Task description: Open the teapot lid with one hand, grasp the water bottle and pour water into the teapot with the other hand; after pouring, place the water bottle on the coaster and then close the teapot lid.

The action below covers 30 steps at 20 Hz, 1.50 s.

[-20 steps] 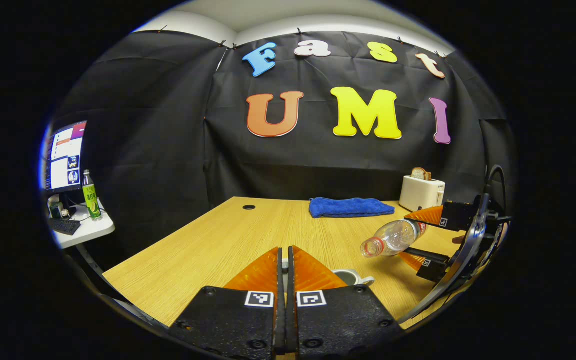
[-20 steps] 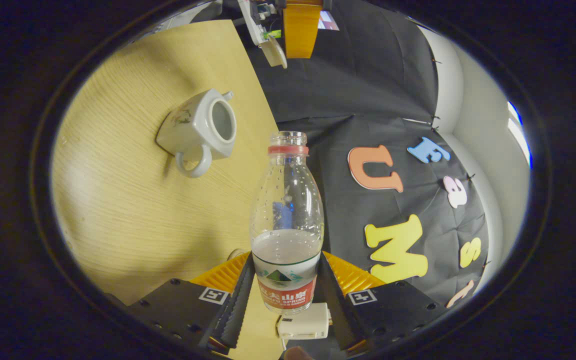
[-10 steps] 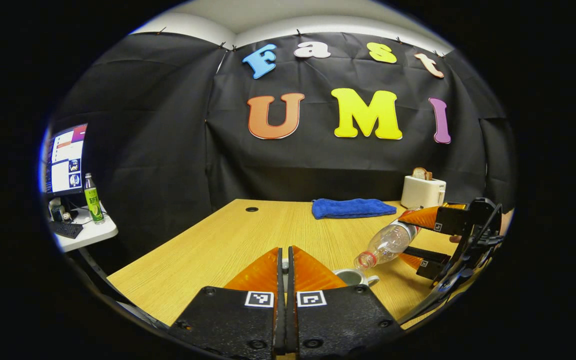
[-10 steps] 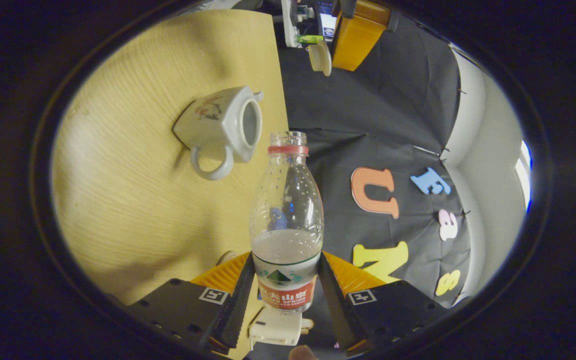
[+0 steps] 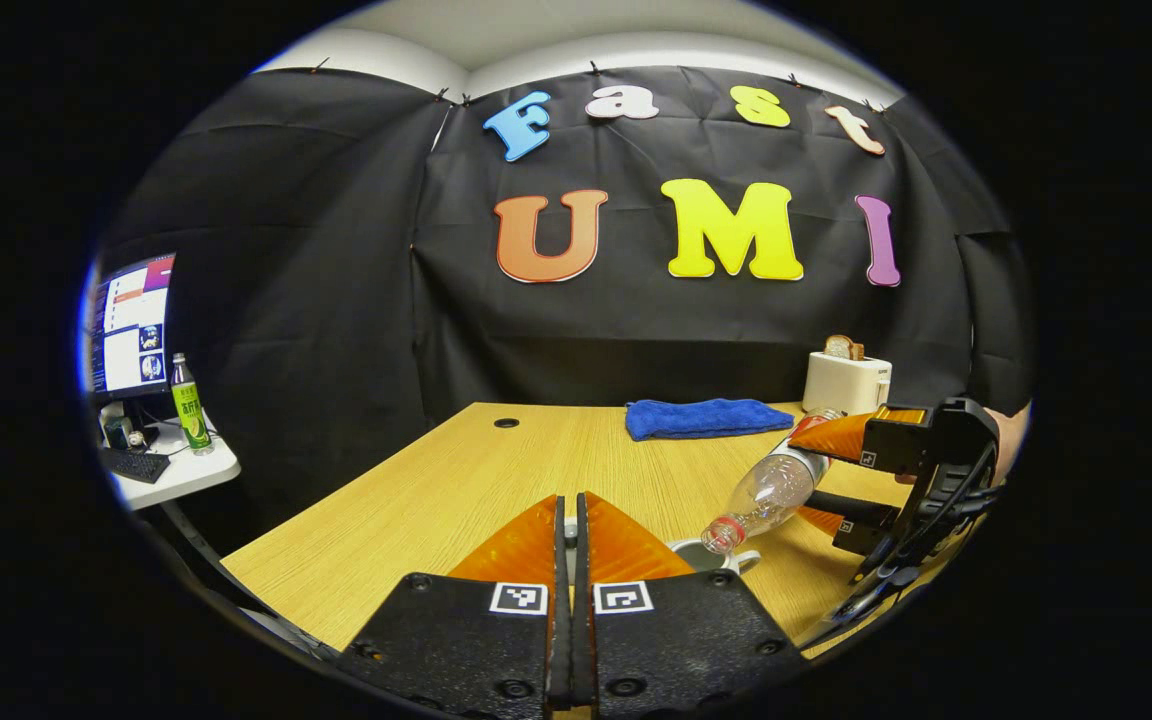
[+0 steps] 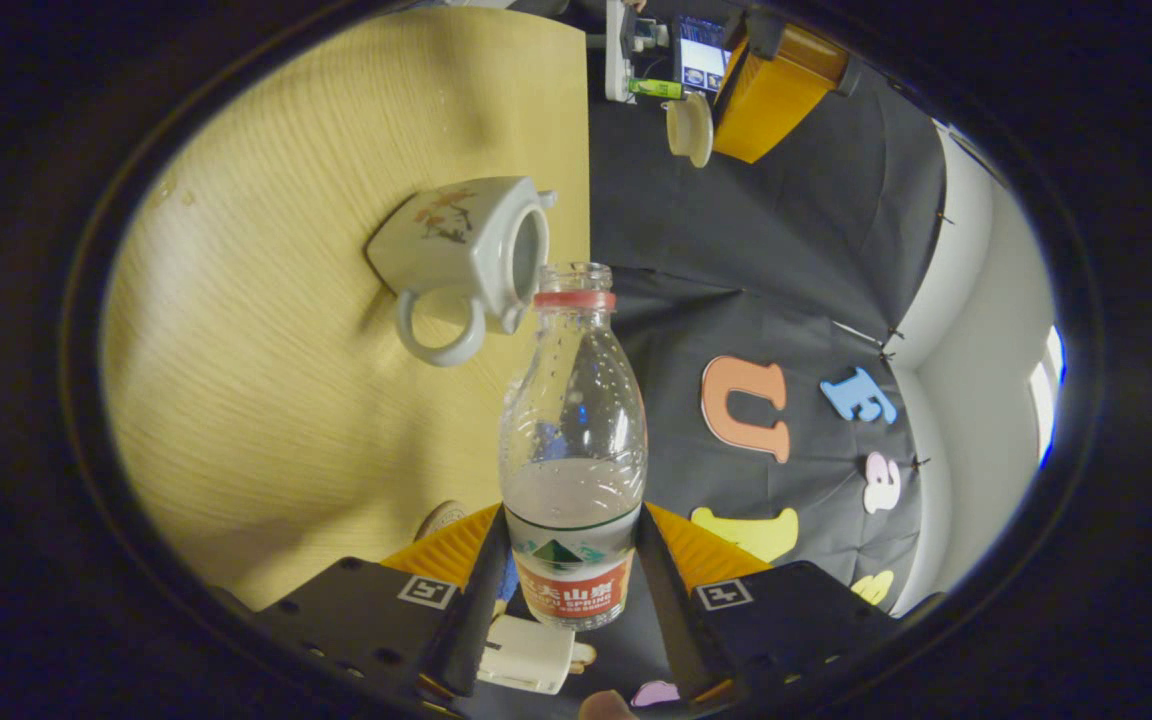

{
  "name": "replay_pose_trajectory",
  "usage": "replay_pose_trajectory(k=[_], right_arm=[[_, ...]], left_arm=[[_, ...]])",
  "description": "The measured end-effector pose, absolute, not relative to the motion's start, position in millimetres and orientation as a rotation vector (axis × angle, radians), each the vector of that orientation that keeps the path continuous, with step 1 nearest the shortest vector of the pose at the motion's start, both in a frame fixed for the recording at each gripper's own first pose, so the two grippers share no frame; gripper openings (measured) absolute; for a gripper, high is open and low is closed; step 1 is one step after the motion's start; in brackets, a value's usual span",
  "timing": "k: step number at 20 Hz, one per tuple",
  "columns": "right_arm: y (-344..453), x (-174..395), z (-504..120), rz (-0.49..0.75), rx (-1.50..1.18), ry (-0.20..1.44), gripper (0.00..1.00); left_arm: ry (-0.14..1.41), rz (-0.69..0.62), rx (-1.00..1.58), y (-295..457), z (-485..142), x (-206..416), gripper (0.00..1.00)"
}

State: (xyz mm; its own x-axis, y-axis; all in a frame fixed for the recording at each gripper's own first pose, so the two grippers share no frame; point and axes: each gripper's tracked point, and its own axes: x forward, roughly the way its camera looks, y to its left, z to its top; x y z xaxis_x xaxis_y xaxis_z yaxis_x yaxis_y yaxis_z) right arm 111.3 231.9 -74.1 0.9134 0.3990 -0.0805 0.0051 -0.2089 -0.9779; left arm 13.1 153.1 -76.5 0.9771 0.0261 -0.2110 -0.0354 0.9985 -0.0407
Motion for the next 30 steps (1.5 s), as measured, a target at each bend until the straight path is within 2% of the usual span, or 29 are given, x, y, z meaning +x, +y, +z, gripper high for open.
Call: replay_pose_trajectory(k=[30], right_arm=[[231.9,119.6,-56.2,0.305,-1.898,-0.405,0.71]], left_arm=[[0.194,0.039,-0.068,162.6,-70.7,9.7,0.03]])
